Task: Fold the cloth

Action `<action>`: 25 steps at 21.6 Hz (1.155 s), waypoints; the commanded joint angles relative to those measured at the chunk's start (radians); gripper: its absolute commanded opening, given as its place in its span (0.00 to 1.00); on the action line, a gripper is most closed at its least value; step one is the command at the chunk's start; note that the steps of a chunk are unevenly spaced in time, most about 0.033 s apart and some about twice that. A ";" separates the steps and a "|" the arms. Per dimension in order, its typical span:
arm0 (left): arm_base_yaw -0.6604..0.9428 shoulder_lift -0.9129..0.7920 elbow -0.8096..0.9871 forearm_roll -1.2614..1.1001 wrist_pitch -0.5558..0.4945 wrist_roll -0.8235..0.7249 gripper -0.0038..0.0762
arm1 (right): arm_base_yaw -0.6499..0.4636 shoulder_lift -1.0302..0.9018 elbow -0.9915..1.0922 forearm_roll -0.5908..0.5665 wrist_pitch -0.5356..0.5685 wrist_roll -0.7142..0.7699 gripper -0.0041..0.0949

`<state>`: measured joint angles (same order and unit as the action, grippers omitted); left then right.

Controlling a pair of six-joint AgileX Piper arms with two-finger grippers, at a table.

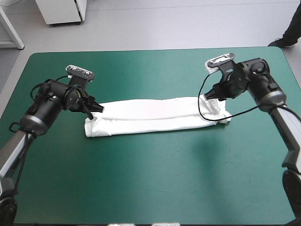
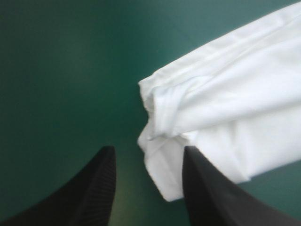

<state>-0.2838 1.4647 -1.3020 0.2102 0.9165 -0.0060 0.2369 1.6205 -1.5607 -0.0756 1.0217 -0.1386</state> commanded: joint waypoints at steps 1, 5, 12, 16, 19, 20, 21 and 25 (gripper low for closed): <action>-0.011 -0.087 -0.031 -0.166 -0.036 0.107 0.25 | -0.004 -0.132 -0.035 -0.068 0.000 0.025 0.49; -0.070 -0.079 -0.032 -0.344 -0.057 0.252 0.04 | -0.004 -0.225 -0.014 -0.163 0.047 0.087 0.49; -0.127 0.104 -0.117 -0.628 -0.113 0.436 0.04 | -0.035 -0.331 0.218 -0.298 0.014 0.147 0.49; -0.144 0.271 -0.262 -0.659 -0.071 0.462 0.04 | -0.103 -0.328 0.243 -0.291 -0.042 0.173 0.49; -0.180 0.390 -0.328 -0.659 -0.066 0.462 0.04 | -0.161 -0.289 0.243 -0.233 -0.073 0.173 0.48; -0.188 0.422 -0.332 -0.656 -0.071 0.462 0.04 | -0.179 -0.269 0.243 -0.190 -0.086 0.163 0.48; -0.191 0.453 -0.332 -0.655 -0.075 0.462 0.04 | -0.195 -0.249 0.243 -0.136 -0.095 0.144 0.48; -0.191 0.514 -0.332 -0.654 -0.082 0.462 0.04 | -0.230 -0.194 0.243 0.005 -0.127 0.069 0.49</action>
<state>-0.4715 2.0021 -1.6010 -0.4143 0.8651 0.4563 0.0337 1.4251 -1.2922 -0.1500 0.9540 -0.0115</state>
